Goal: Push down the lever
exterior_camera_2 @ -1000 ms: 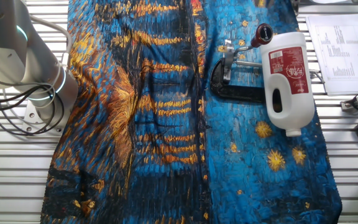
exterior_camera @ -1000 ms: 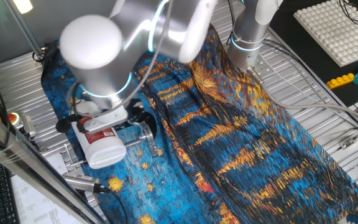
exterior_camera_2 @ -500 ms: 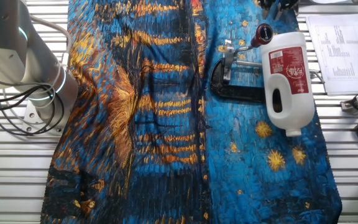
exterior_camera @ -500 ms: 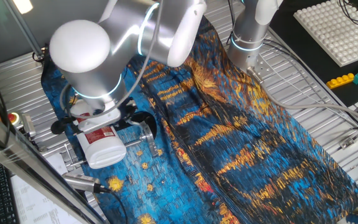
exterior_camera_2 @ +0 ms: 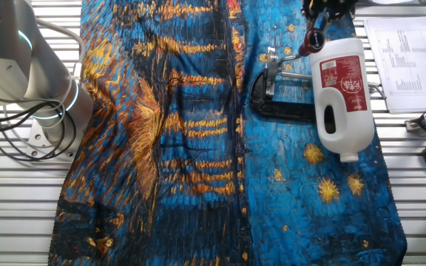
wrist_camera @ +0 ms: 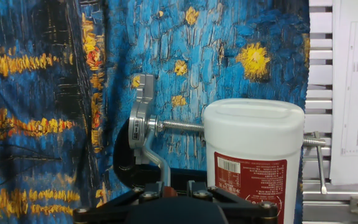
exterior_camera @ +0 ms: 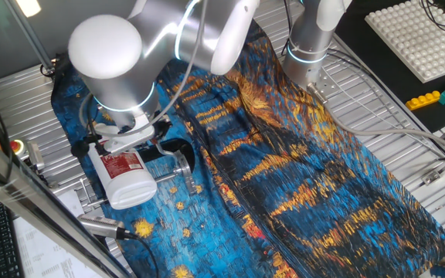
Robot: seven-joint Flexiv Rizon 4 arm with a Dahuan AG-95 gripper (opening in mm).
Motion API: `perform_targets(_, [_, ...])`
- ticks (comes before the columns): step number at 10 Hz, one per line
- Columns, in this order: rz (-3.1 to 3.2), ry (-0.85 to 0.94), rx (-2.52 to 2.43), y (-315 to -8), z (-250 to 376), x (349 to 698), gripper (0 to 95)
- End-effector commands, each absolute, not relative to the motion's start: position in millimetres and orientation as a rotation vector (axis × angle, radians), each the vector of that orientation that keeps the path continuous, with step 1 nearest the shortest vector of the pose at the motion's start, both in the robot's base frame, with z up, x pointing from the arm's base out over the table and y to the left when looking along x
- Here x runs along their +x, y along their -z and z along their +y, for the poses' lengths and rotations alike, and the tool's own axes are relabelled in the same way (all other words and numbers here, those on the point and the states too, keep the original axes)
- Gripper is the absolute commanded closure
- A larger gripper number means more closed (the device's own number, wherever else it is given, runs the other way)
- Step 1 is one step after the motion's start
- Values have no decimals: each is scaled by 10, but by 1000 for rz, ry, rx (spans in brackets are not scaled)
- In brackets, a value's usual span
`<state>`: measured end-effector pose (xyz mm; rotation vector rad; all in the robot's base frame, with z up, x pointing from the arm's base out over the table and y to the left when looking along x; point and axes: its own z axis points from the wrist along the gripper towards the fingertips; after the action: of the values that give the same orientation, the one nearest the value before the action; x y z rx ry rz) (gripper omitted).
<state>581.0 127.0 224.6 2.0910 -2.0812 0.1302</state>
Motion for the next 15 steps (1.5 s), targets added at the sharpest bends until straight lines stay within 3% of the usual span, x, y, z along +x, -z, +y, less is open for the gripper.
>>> perform_targets(1, [-2079,-133,2086,-2252,1274,5814,760])
perform_targets(8, [-2070,-177,2038,-2224,1182,5753,760])
perform_targets(9, [-2074,-175,2033,-2224,1162,5737,950])
perform_targets(15, [-2083,-139,2046,-2180,1081,5766,950])
